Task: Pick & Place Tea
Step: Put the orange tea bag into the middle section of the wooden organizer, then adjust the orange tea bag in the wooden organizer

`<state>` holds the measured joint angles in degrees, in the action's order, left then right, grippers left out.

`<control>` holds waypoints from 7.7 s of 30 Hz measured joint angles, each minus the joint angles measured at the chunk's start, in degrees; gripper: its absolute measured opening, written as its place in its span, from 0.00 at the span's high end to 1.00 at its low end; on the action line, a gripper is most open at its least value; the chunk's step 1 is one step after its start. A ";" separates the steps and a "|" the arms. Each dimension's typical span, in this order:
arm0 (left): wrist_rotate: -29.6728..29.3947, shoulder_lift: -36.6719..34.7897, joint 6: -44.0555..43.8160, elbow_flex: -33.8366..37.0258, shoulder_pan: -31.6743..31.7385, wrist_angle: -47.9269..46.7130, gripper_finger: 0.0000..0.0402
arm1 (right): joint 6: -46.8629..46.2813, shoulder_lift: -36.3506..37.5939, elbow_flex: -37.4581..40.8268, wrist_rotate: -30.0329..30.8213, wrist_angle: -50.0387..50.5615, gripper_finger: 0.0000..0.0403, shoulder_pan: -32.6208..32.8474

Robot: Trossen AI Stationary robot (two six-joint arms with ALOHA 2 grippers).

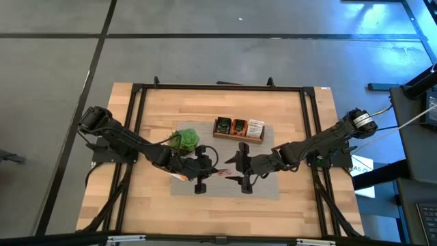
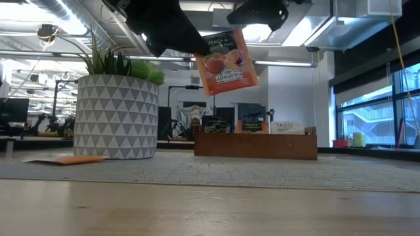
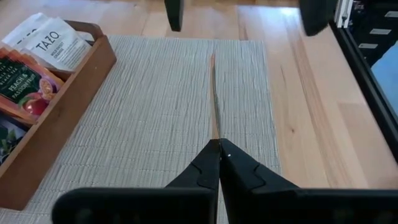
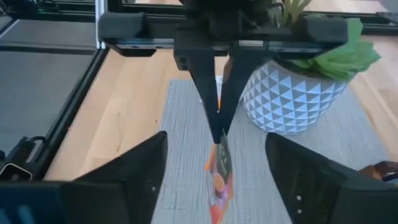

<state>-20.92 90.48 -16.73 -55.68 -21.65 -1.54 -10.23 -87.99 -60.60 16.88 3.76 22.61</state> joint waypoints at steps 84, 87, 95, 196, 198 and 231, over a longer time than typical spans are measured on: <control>-0.06 -2.69 15.45 0.02 -5.84 4.16 0.72 | 13.48 12.51 18.77 7.82 0.38 0.99 -16.66; -0.06 -2.69 15.45 0.02 -5.79 4.40 0.72 | 15.08 11.02 18.78 4.88 -0.31 0.99 -20.05; -0.05 -2.69 15.43 0.02 -5.79 4.35 0.73 | 14.97 7.67 18.78 0.92 -2.81 0.99 -24.52; -3.03 -1.94 -1.56 0.02 -9.45 -2.97 0.72 | 8.83 1.46 3.69 -12.18 19.72 0.48 -35.58; -3.31 -1.75 -1.55 0.02 -9.35 -3.61 0.72 | 8.79 1.46 4.44 -12.11 18.93 0.49 -35.63; -3.42 -1.44 -1.57 0.02 -9.27 -3.50 0.72 | 4.67 1.46 8.44 -8.36 13.17 0.99 -34.42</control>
<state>-24.35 89.03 -18.31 -55.66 -30.92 -5.04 -5.55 -86.52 -52.16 8.52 16.92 -11.81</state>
